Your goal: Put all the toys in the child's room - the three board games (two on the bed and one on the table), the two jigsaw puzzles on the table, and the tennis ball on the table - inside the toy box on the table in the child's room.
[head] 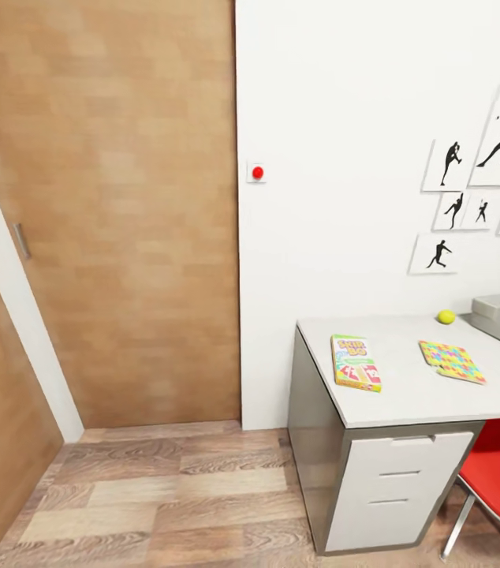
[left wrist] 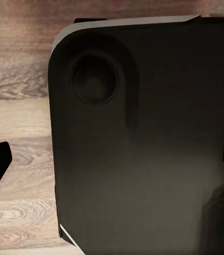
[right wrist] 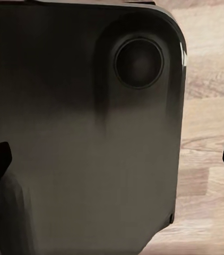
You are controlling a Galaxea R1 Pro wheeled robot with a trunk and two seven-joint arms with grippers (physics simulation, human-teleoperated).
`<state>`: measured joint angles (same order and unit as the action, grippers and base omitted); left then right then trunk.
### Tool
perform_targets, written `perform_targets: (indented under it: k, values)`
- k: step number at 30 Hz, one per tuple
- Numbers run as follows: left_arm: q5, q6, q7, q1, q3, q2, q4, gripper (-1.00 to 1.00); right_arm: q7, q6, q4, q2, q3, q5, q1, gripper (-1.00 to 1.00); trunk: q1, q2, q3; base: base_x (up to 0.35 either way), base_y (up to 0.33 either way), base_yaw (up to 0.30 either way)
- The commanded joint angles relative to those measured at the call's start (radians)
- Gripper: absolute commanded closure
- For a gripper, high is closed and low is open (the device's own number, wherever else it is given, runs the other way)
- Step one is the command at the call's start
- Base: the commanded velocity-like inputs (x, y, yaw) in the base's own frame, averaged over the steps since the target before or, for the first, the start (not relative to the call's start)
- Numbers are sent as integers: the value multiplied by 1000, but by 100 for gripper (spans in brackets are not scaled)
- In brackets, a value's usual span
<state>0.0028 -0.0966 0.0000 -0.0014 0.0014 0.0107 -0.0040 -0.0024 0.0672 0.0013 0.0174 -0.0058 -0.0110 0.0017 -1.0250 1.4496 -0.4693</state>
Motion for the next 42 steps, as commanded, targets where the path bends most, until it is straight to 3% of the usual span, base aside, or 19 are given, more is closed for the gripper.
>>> perform_targets:
  k: [1,19,29,42]
  values:
    - [0,-3,0,0,0,0,0,-100,0,3,0,0,-1,-2,0,-100,0,0,-1,0,0,-275]
    - [1,-2,0,0,1,0,0,-100,1,5,0,13,-3,-4,0,-100,0,0,-3,0,0,-275]
    - [0,-3,0,0,1,4,0,-100,1,22,0,12,-2,-65,0,-100,0,0,-7,0,0,-275]
    - [3,-2,0,0,5,3,0,-100,1,23,0,13,-2,-76,0,-100,0,0,-12,0,0,-275]
